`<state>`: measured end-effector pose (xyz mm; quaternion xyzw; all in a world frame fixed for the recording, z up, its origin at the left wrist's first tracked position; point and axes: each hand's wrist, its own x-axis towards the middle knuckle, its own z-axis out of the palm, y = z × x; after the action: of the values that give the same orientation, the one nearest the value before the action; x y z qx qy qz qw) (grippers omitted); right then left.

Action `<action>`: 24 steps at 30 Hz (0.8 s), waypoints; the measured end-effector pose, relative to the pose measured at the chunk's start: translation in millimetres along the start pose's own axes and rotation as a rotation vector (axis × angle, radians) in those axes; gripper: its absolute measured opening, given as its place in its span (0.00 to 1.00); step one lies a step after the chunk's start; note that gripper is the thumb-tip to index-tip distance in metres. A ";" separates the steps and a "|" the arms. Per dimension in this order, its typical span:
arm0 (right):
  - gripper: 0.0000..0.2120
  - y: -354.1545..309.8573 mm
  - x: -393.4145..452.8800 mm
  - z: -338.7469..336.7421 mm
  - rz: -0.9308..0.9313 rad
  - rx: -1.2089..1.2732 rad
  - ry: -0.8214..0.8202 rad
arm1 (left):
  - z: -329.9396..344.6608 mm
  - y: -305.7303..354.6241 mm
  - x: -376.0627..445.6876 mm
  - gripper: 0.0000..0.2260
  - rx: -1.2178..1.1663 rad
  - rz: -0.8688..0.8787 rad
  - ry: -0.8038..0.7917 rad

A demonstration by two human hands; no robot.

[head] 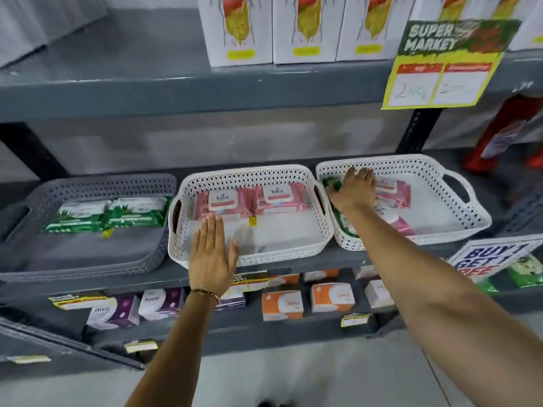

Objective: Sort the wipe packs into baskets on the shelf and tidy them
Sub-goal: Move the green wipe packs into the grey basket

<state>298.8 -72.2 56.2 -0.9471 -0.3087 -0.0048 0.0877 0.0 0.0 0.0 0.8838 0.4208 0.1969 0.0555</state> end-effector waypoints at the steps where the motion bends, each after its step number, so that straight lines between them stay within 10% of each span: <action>1: 0.40 -1.7 3.4 0.5 0.022 -0.036 -0.013 | 1.2 -0.4 1.0 0.30 -0.004 -0.005 0.010; 12: 0.33 -14.0 27.4 4.3 0.177 -0.140 -0.070 | 3.2 -0.9 3.6 0.30 0.056 0.004 0.032; 24: 0.37 -4.0 -7.4 5.2 0.124 0.037 0.241 | -3.1 -3.9 -1.3 0.32 0.003 0.019 -0.012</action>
<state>290.3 -72.4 51.4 -0.9552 -0.2366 -0.1077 0.1417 -4.7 1.3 1.4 0.8891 0.4121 0.1914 0.0549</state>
